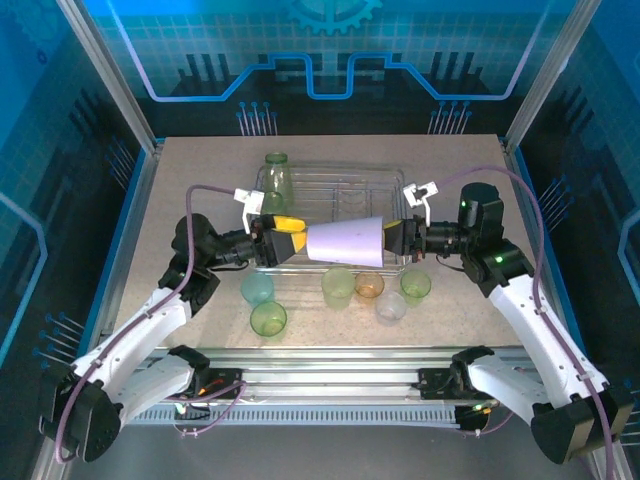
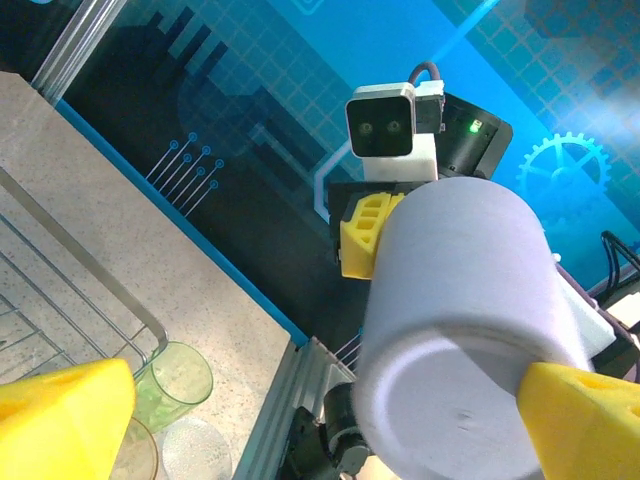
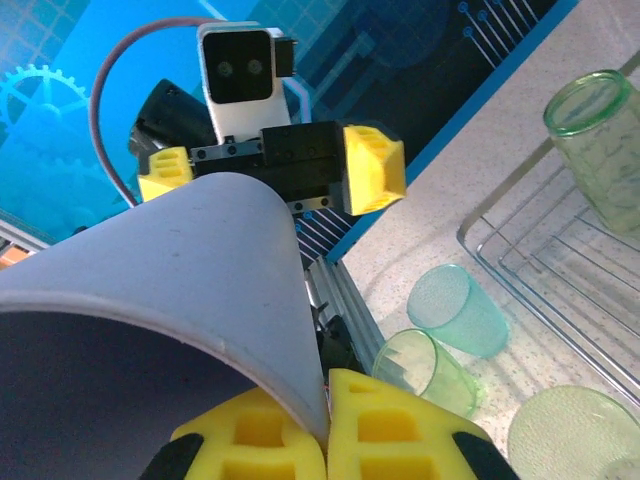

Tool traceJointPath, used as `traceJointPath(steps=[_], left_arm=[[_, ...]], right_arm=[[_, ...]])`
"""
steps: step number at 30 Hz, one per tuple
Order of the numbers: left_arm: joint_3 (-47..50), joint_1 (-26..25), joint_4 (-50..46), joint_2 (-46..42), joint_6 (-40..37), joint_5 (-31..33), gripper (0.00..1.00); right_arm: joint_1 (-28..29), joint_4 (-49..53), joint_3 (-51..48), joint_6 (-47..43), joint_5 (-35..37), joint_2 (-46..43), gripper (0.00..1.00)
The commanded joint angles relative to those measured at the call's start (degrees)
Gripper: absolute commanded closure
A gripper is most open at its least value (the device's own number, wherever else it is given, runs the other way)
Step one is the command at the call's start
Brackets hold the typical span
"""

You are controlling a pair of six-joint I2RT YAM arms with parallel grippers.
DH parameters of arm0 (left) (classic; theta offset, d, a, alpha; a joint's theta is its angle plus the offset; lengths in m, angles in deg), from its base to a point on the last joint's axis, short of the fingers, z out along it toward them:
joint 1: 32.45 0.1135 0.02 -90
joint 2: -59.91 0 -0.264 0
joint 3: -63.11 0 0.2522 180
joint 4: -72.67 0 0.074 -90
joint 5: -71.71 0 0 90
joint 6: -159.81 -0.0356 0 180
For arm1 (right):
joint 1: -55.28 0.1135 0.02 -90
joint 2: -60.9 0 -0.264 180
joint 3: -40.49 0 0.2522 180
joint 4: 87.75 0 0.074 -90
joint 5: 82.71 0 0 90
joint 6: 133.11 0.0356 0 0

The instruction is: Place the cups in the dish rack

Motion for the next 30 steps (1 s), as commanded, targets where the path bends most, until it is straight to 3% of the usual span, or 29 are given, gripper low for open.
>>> traceJointPath(steps=[1, 7, 21, 30], left_arm=[[-0.2, -0.7, -2.5, -1.7, -4.3, -0.4, 0.01], [0.5, -0.7, -2.5, -1.7, -5.0, 0.3, 0.01], [0.0, -3.5, 9.9, 2.7, 0.3, -5.6, 0.01], [-2.8, -6.9, 8.4, 6.7, -0.8, -7.3, 0.01]], right_arm=[[-2.0, 4.8, 2.4, -3.4, 3.0, -0.2, 1.00], [-3.2, 8.6, 3.1, -5.1, 5.0, -0.4, 1.00], [3.1, -2.1, 1.1, 0.5, 3.7, 3.3, 1.00], [3.4, -2.9, 3.3, 0.0, 3.3, 5.1, 1.00]])
